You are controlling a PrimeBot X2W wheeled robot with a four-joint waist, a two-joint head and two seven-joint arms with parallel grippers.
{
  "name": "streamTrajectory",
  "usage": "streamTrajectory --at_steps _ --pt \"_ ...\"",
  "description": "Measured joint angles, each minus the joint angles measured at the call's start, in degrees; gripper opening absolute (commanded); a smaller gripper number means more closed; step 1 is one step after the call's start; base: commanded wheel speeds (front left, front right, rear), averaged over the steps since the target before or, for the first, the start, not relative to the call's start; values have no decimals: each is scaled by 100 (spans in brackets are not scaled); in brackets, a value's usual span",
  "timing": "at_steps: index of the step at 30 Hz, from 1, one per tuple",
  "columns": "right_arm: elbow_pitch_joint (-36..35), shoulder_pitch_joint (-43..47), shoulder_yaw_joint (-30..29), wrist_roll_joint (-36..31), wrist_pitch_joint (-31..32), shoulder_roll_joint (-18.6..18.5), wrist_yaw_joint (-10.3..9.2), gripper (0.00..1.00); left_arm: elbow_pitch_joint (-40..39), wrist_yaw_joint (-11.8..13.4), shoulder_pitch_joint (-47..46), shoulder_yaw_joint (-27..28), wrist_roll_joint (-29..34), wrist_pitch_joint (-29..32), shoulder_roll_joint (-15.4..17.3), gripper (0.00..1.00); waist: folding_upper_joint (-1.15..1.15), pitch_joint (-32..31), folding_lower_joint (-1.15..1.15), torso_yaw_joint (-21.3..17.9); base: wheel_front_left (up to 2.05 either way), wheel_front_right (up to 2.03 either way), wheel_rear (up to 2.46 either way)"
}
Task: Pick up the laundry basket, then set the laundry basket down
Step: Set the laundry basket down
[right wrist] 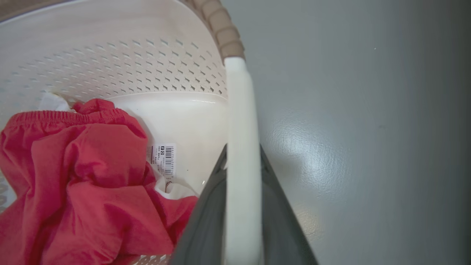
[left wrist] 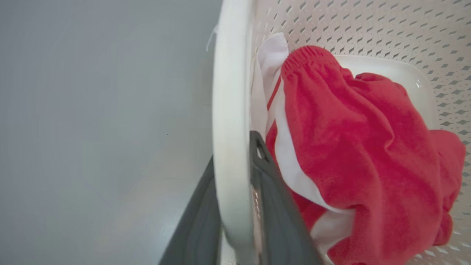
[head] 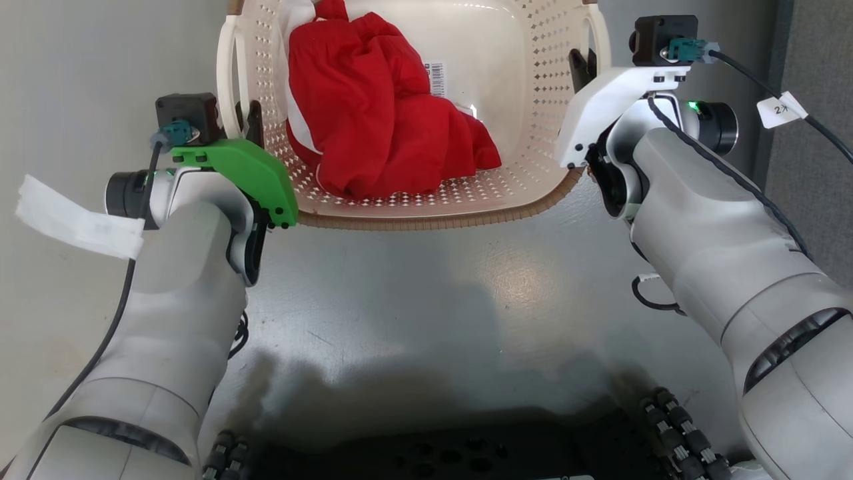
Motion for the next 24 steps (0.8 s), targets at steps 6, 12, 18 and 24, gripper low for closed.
streamTrajectory --at_steps 6,12,18,24 --pt "82 -25 -1 0 -77 -54 -7 100 138 10 -1 14 0 -5 63 100 0 -37 0 8 0 0 0" --pt "113 -68 0 1 -101 -109 -8 100 172 10 -1 19 0 -10 91 100 0 -69 0 14 0 0 0" --pt "119 -69 0 3 -109 -89 -8 100 260 8 -2 25 0 -13 83 100 0 -127 0 9 0 0 0" --pt "115 -57 8 22 -152 -90 -8 100 308 8 -2 40 0 -56 96 100 0 -259 0 -10 0 0 0"
